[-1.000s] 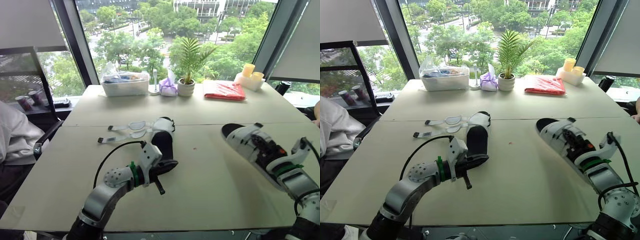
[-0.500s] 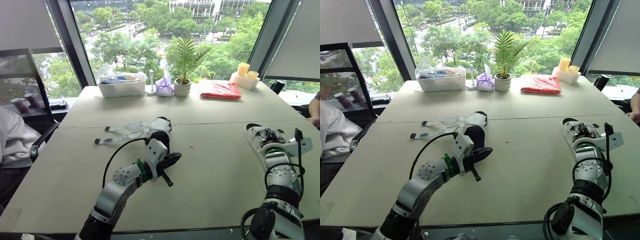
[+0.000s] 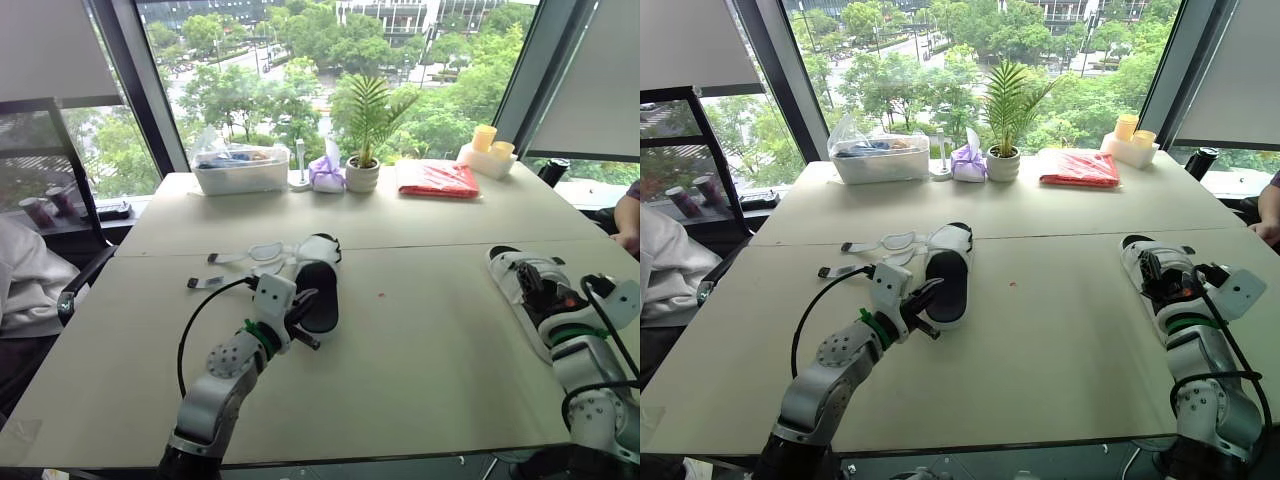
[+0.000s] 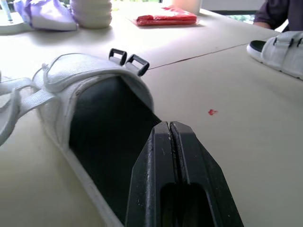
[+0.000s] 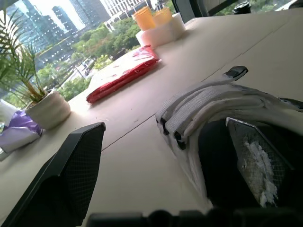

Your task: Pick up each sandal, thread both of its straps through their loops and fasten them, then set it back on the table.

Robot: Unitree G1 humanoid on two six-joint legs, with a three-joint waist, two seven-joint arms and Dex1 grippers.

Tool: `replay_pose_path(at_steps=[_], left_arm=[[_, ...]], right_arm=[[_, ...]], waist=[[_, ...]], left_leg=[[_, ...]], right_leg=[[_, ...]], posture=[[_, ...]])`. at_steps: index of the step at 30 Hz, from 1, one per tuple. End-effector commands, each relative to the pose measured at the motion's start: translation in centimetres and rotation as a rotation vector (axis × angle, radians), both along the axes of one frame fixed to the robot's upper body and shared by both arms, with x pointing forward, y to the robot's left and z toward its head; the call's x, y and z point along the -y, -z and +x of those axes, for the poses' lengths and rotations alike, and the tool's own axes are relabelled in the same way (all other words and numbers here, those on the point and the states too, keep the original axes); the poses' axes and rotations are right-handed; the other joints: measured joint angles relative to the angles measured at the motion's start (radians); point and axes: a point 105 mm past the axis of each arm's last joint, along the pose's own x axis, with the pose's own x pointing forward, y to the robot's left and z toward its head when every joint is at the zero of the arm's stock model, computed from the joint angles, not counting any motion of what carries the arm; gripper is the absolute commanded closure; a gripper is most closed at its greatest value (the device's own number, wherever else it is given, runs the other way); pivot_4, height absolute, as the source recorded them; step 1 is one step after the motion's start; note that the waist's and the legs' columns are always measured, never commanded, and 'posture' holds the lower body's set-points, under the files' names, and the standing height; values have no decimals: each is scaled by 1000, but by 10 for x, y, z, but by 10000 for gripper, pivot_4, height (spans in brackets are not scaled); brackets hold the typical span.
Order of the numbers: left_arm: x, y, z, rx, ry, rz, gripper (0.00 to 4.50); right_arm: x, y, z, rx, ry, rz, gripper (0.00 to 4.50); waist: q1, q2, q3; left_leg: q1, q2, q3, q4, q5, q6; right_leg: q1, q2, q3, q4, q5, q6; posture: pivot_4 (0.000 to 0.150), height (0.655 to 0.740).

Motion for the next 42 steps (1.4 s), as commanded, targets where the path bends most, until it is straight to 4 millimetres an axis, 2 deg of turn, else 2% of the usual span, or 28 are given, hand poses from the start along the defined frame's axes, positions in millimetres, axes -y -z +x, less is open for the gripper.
replay_pose_path(at_steps=[1, 6, 11, 18, 21, 28, 29, 33, 36, 39, 42], left_arm=[[-15, -12, 2, 44, -65, -37, 45000], [-34, -12, 8, 36, -161, -67, 45000], [-44, -13, 11, 36, -246, -100, 45000], [-49, -11, 7, 29, -295, -115, 45000], [-50, -11, 7, 29, -300, -113, 36463], [-59, -6, 11, 27, -310, -91, 3252], [-59, -6, 12, 28, -307, -90, 620], [-53, -7, 13, 30, -265, -94, 620], [-46, -12, 12, 73, -212, 0, 620], [-38, -20, 20, 189, -171, 270, 620], [-25, -25, 30, 278, -118, 431, 620]], right_arm=[[-36, -27, -14, 67, -122, -133, 644], [-81, -21, -30, 29, -308, -192, 644], [-105, -6, -30, -32, -425, -266, 644], [-120, 18, -14, -83, -519, -371, 644], [-119, 23, -11, -86, -534, -387, 0], [-124, 29, -7, -80, -548, -409, 0], [-124, 30, -7, -82, -547, -411, 0], [-122, 37, -10, -105, -554, -439, 0], [-115, 37, -10, -107, -531, -445, 0], [-119, 41, -15, -127, -595, -517, 0], [-122, 40, -21, -120, -629, -545, 0]], waist=[[1, 0, 0], [6, -1, 0], [22, -1, 0], [23, -3, 1], [25, -4, 1], [23, -4, 1], [24, -4, 1], [25, -4, 1], [23, -4, 1], [25, -4, 1], [27, -4, 0]], left_leg=[[0, 0, 0, 0, 0, 0], [0, 0, 0, 1, 0, 0], [0, 0, 0, 1, 0, 0], [0, 0, 0, 1, 0, 0], [0, 0, 0, 1, 0, 0], [0, 0, 0, 1, 0, 0], [0, 0, 0, 1, 0, 0], [0, 0, 0, 1, 0, 0], [0, 0, 0, 1, 0, 0], [0, 0, 0, 1, 0, 0], [0, 0, 0, 1, 0, -1]], right_leg=[[0, 0, 0, 0, 0, 0], [0, 0, 0, 0, -1, -2], [1, 0, 0, -2, -2, -3], [1, 0, 0, -2, -1, -3], [1, 0, 0, -2, -1, -3], [1, 0, 0, -2, -1, -3], [1, 0, 0, -2, -1, -3], [1, 0, 0, -2, -1, -3], [1, 0, 0, -2, -1, -3], [0, 0, 0, -1, -1, -3], [0, 0, 0, -1, -1, -3]], posture=[[1500, 7388], [1500, 7388], [1500, 7388], [1500, 7388], [1500, 7388], [1500, 7388], [1500, 7388], [1500, 7388], [1500, 7388], [1500, 7388], [1500, 7388]])
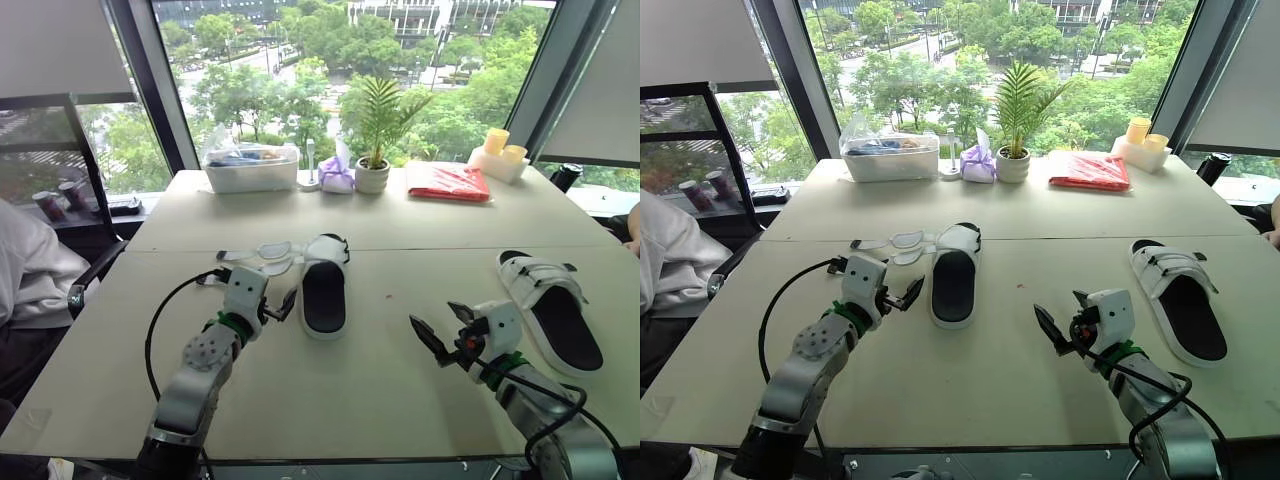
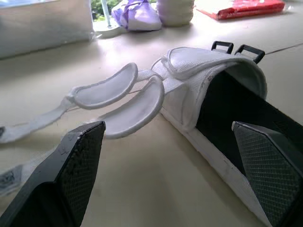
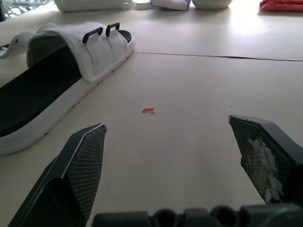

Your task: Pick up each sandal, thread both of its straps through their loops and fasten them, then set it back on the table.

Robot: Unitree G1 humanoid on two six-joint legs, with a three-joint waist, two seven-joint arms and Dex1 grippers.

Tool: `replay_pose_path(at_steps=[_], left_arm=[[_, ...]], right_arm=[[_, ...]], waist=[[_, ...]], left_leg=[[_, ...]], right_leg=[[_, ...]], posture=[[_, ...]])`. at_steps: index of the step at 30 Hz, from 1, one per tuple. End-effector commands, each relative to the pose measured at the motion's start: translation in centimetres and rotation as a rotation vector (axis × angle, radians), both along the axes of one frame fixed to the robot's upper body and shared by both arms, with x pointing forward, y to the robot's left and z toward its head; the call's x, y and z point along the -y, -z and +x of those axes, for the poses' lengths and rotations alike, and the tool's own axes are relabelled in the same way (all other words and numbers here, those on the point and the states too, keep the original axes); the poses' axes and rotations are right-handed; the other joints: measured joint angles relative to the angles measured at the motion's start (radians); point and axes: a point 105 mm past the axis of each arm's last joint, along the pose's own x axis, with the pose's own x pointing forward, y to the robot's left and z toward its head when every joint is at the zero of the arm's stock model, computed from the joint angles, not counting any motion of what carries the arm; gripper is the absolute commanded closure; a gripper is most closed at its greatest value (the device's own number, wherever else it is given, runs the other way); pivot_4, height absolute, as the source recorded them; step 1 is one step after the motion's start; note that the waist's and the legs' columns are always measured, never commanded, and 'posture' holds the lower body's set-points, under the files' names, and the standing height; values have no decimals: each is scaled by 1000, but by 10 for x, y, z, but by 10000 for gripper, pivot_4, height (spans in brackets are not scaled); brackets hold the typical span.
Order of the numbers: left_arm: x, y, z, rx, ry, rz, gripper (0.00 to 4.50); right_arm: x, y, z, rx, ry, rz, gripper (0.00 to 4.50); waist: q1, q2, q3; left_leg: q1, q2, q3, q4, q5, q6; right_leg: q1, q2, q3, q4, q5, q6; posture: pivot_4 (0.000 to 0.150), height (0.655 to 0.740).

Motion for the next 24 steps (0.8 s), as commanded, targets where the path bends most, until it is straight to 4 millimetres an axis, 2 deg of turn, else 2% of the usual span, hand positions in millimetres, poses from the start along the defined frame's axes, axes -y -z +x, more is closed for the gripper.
replay_pose_path(at_steps=[1, 4, 8, 10, 13, 14, 16, 17, 19, 22, 23, 24], left_arm=[[23, -14, 10, 121, 84, 179, 620], [35, -14, 25, 164, 107, 284, 620], [54, -2, 63, 141, 121, 469, 620], [57, -6, 78, 152, 89, 492, 620], [70, -10, 91, 172, 99, 539, 620], [75, -8, 95, 160, 106, 566, 620], [83, -3, 102, 127, 120, 616, 620], [86, -2, 104, 119, 119, 627, 4380], [91, -1, 107, 111, 120, 664, 7395], [91, 0, 109, 117, 115, 715, 21303], [90, 1, 110, 114, 113, 726, 27575], [88, 1, 111, 114, 110, 736, 31112]], right_arm=[[-8, -13, -7, 60, -56, -20, 0], [-9, -15, -11, 68, -82, -39, 0], [-11, -16, -17, 62, -121, -55, 0], [-11, -18, -18, 72, -116, -64, 0], [-11, -19, -18, 83, -103, -56, 0], [-12, -18, -18, 83, -101, -53, 0], [-15, -16, -19, 83, -100, -47, 0], [-17, -16, -20, 84, -99, -45, 0], [-18, -15, -20, 88, -93, -39, 0], [-18, -15, -21, 91, -84, -36, 0], [-18, -15, -20, 92, -82, -37, 0], [-18, -15, -20, 92, -80, -38, 0]], waist=[[1, 0, 0], [-1, 0, 0], [3, -1, 1], [4, -4, 2], [0, -7, 4], [0, -8, 5], [6, -10, 6], [7, -10, 6], [16, -11, 6], [20, -11, 6], [21, -11, 6], [22, -11, 6]], left_leg=[[0, 0, 0, 0, 0, 0], [0, 0, 0, 0, 0, 0], [0, 0, 0, 0, 0, 0], [0, 0, 0, 0, 0, 0], [-1, 0, 0, 0, 0, 0], [-1, 0, 0, 0, 0, 0], [-1, 0, 0, 0, 0, 0], [-2, 0, 0, 0, 0, 0], [-1, 0, 0, 1, 0, 0], [-1, 0, 0, 1, 0, 0], [-1, 0, 0, 1, 0, 0], [-1, 0, 0, 1, 0, 0]], right_leg=[[0, 0, 0, 0, 0, 0], [0, 0, 0, -1, 0, 0], [0, 0, 0, 0, 2, 3], [0, 0, 0, 0, 2, 3], [0, 0, 0, 0, 2, 4], [-1, 0, 0, 0, 5, 9], [-1, 0, 0, 0, 5, 9], [-1, 0, -1, 0, 5, 9], [-1, 0, -1, 0, 5, 10], [-1, 0, -1, 0, 5, 10], [-1, 0, -1, 0, 5, 10], [-1, 0, -1, 0, 5, 10]], posture=[[1500, 7388], [1500, 7388], [1500, 7388], [1500, 7388], [1500, 7388], [1500, 7388], [1500, 7388], [1500, 7388], [1500, 7388], [1500, 7388], [1500, 7388], [1500, 7388]])
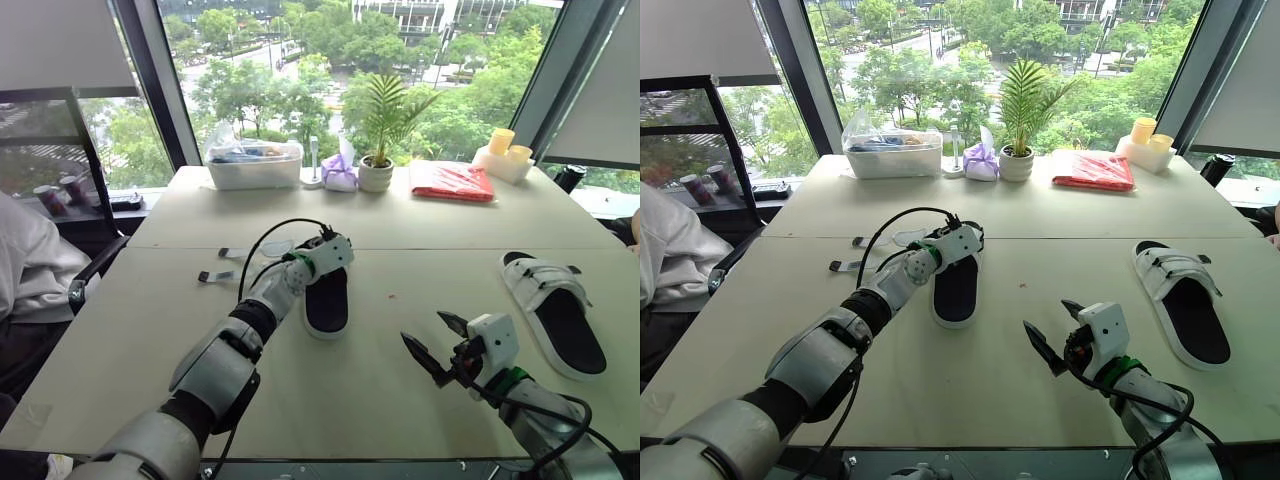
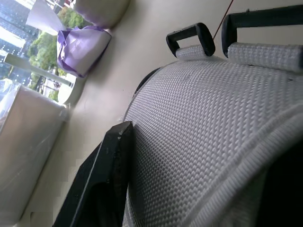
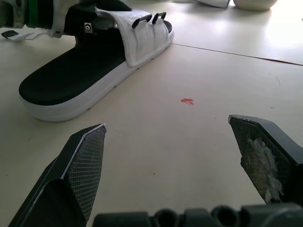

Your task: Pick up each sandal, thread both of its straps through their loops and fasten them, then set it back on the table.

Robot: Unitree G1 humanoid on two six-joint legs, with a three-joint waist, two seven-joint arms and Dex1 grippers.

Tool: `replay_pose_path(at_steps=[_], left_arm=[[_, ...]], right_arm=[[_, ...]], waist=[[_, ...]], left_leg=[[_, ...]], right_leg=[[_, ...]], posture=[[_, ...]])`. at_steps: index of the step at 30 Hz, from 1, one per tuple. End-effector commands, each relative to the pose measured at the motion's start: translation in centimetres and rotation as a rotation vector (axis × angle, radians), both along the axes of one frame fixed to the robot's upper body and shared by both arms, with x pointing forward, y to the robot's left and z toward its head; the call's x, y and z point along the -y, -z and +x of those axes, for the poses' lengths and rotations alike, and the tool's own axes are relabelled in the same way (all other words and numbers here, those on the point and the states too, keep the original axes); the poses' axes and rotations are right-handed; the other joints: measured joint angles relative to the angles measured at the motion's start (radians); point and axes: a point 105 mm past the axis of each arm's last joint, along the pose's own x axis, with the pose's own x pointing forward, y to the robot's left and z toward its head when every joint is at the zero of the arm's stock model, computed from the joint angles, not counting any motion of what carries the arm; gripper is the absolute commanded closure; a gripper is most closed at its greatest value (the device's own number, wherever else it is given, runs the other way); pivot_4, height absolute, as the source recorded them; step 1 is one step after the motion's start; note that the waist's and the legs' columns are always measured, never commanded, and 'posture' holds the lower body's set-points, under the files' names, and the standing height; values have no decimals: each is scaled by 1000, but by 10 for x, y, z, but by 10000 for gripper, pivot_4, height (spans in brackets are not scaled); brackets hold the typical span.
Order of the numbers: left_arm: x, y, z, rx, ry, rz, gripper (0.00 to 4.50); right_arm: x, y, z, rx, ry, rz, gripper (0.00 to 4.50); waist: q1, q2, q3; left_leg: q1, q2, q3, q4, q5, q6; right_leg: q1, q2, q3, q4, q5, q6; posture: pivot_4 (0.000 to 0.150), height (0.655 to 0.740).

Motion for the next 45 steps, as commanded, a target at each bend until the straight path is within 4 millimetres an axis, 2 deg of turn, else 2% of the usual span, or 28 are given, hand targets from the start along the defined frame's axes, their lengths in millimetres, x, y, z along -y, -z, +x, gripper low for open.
replay_pose_path(at_steps=[1, 3, 6, 8, 10, 16, 20, 24, 27, 30, 35, 38, 44, 45], left_arm=[[-6, -4, 4, 24, -6, 57, 35955], [-9, -5, 5, 26, 3, 75, 44436], [-11, -9, 4, 56, 62, 135, 44436], [-10, -12, -3, 105, 199, 233, 44436], [-7, -14, -16, 177, 375, 350, 44436], [10, -29, -56, 450, 775, 512, 44436], [23, -24, -84, 625, 1026, 606, 44436], [39, -14, -109, 763, 1235, 601, 44436], [44, -10, -115, 791, 1285, 581, 44436], [57, -14, -121, 792, 1290, 505, 44436], [62, -8, -115, 666, 1206, 472, 44436], [63, -7, -112, 626, 1169, 455, 33974], [55, -12, -106, 522, 1082, 358, 4466], [51, -12, -105, 496, 1070, 346, 4466]], right_arm=[[-2, -15, -1, 72, 0, -7, 0], [-1, -15, 0, 73, 4, -8, 0], [2, -16, 0, 73, 11, -6, 0], [9, -16, -1, 66, 18, -4, 0], [20, -14, -4, 46, 23, -12, 0], [45, -10, -13, -12, 15, -40, 0], [56, -16, -20, -30, 6, -58, 0], [63, -20, -27, -49, 16, -62, 0], [62, -20, -30, -59, 19, -61, 0], [60, -18, -33, -81, 18, -52, 0], [60, -17, -33, -87, 20, -54, 0], [58, -17, -31, -88, 16, -56, 0], [53, -14, -23, -94, -19, -62, 0], [51, -14, -21, -96, -28, -66, 0]], waist=[[1, 0, 0], [1, 0, 0], [-2, 0, 0], [-4, 0, 0], [-9, 0, 0], [-24, 0, 0], [-24, -1, 0], [-24, -1, 0], [-24, -1, 0], [-24, -1, 0], [-23, -1, 0], [-23, -1, 0], [-22, -2, 0], [-22, -2, 0]], left_leg=[[0, 0, 0, 0, 0, 0], [0, 0, 0, 0, 0, 0], [1, 0, 0, 0, 0, 0], [1, 0, 0, 0, 0, 0], [0, 0, 0, -1, 0, 0], [0, 0, 0, -3, 0, -1], [0, 0, 0, -2, 0, -1], [0, 0, 0, -1, 0, -1], [1, 0, 0, 0, 0, 0], [1, 0, 0, 0, 0, 0], [0, 0, 0, 1, 0, 0], [0, 0, 0, 1, 0, 0], [0, 0, 0, 2, 0, 0], [0, 0, 0, 3, 0, 0]], right_leg=[[0, 0, 0, 0, 0, 0], [1, 0, 0, 0, 0, 0], [0, 0, 0, 0, 0, 0], [0, 0, 0, 1, 0, 0], [-1, 0, 0, 1, 0, 0], [-2, 0, 0, -1, 0, 0], [-1, 0, 0, 0, 0, 0], [-1, 0, 0, 1, 0, 0], [0, 0, 0, 1, 0, 0], [0, 0, 0, 1, 0, 0], [0, 0, 0, 1, 0, 0], [0, 0, 0, 0, 0, 0], [0, 0, 0, 1, 0, 1], [0, 0, 0, 1, 0, 1]], posture=[[1500, 7388], [1500, 7388], [1500, 7388], [1500, 7388], [1500, 7388], [1500, 7388], [1500, 7388], [1500, 7388], [1500, 7388], [1500, 7388], [1500, 7388], [1500, 7388], [1500, 7388], [1500, 7388]])
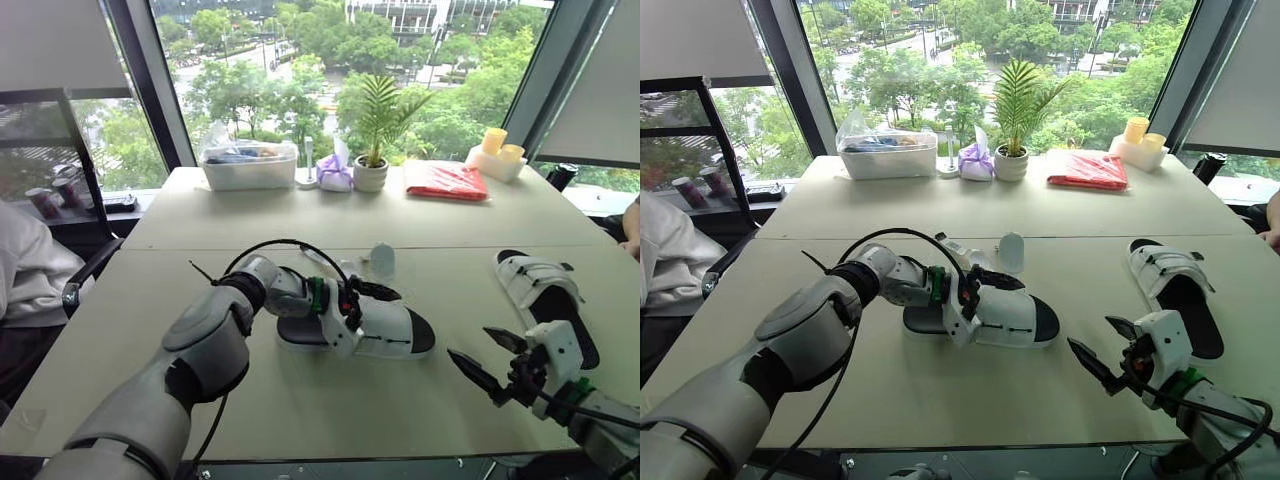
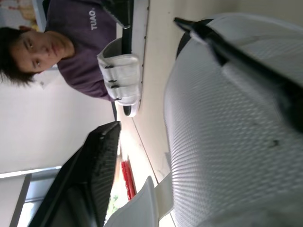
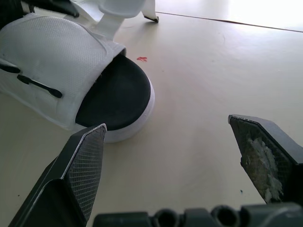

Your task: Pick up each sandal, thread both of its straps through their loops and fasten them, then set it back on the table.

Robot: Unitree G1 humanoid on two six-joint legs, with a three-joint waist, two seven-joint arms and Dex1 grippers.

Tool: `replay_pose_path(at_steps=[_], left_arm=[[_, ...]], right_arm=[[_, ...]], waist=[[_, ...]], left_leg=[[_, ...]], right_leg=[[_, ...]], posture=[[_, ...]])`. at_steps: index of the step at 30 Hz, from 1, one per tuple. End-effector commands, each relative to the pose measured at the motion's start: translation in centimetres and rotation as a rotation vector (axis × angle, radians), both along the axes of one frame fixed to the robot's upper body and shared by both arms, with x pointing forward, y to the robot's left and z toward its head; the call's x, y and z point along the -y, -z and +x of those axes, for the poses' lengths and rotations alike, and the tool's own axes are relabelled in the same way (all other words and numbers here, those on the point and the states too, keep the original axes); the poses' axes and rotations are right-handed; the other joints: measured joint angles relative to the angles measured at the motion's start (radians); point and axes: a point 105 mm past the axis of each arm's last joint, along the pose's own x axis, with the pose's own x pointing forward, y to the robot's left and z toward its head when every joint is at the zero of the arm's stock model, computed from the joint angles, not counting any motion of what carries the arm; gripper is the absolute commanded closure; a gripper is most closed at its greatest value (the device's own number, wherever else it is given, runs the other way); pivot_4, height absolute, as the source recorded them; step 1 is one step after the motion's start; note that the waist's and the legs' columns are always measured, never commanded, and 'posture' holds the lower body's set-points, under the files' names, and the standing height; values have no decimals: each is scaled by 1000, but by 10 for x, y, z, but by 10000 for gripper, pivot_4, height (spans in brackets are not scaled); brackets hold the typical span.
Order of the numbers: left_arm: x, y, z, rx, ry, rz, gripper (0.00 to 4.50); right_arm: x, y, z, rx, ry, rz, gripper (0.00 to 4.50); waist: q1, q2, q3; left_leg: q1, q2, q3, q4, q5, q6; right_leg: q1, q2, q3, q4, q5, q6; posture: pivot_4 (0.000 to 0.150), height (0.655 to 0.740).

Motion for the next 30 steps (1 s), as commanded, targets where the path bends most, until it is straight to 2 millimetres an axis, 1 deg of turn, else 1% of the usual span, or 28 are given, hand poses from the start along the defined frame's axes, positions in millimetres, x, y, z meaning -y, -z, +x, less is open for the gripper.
replay_pose_path(at_steps=[1, 3, 9, 11, 13, 14, 15, 16, 18, 20, 23, 25, 26, 28, 30], left_arm=[[-9, -11, 4, -80, -51, -61, 4466], [-20, -12, 6, -145, -78, -78, 4466], [-64, -11, 14, -383, -205, -184, 4466], [-81, -16, 20, -531, -287, -278, 4466], [-107, -25, 28, -787, -393, -467, 4466], [-115, -28, 28, -887, -420, -531, 4466], [-127, -29, 32, -976, -480, -631, 4466], [-138, -30, 35, -1031, -534, -714, 4466], [-162, -26, 47, -1092, -682, -907, 4466], [-180, -26, 57, -1107, -797, -1090, 4466], [-201, -24, 70, -1115, -934, -1342, 4466], [-209, -23, 78, -1138, -976, -1491, 4466], [-210, -23, 79, -1150, -983, -1530, 4466], [-208, -23, 80, -1204, -951, -1588, 4466], [-201, -24, 77, -1255, -905, -1604, 4466]], right_arm=[[-2, -7, 5, 22, -32, -31, 0], [-2, -8, 9, 23, -42, -32, 0], [-2, -11, 17, 24, -75, -37, 0], [-1, -13, 20, 24, -86, -39, 0], [2, -15, 22, 24, -89, -43, 0], [3, -16, 23, 24, -89, -44, 0], [5, -16, 25, 25, -87, -44, 0], [7, -17, 27, 28, -84, -44, 0], [9, -18, 32, 35, -73, -37, 0], [11, -19, 36, 39, -62, -25, 0], [15, -20, 44, 52, -33, 4, 0], [18, -22, 49, 63, -16, 18, 0], [18, -22, 50, 64, -13, 21, 0], [19, -20, 52, 60, -21, 14, 0], [18, -17, 54, 52, -40, 8, 0]], waist=[[-1, 0, 0], [-1, 0, 0], [-3, 1, -1], [-4, 2, -1], [-9, 3, -1], [-12, 3, -1], [-12, 3, -1], [-12, 3, -1], [-8, 3, -1], [-1, 4, -2], [3, 3, -2], [4, 3, -2], [5, 3, -2], [5, 3, -2], [2, 3, -2]], left_leg=[[0, 0, 0, 0, 0, 0], [0, 0, 0, 1, 0, 0], [0, 0, 0, 1, 0, 0], [1, 0, 0, 2, 0, 0], [1, 0, 0, 4, 0, 0], [0, 0, 0, 5, 0, 0], [0, 0, 0, 5, 0, 0], [0, 0, 0, 6, 0, 0], [1, 0, -1, 9, 0, 0], [2, 0, -1, 12, 0, 1], [6, 0, -1, 13, 0, 1], [6, 0, -1, 14, 0, 1], [6, 0, -1, 14, 0, 1], [5, 0, -1, 13, 0, 1], [3, 0, -1, 12, 0, 1]], right_leg=[[0, 0, 0, 0, 0, 0], [0, 0, 0, 0, 0, 0], [0, 0, 0, 2, 0, 0], [0, 0, 0, 3, 0, 0], [0, -1, 0, 6, 0, 0], [-1, -2, 0, 8, 0, -1], [-1, -2, 0, 8, 0, -1], [-1, -2, 0, 9, 0, -1], [1, -1, 0, 10, 0, -1], [2, -1, 0, 11, 0, -1], [4, 0, 0, 10, 0, -1], [4, 0, 0, 10, 0, 0], [4, 0, 0, 10, 1, 1], [4, 0, 0, 11, 1, 2], [4, 0, 0, 11, 1, 2]], posture=[[1500, 7388], [1500, 7388], [1500, 7388], [1500, 7388], [1500, 7388], [1500, 7388], [1500, 7388], [1500, 7388], [1500, 7388], [1500, 7388], [1500, 7388], [1500, 7388], [1500, 7388], [1500, 7388], [1500, 7388]])
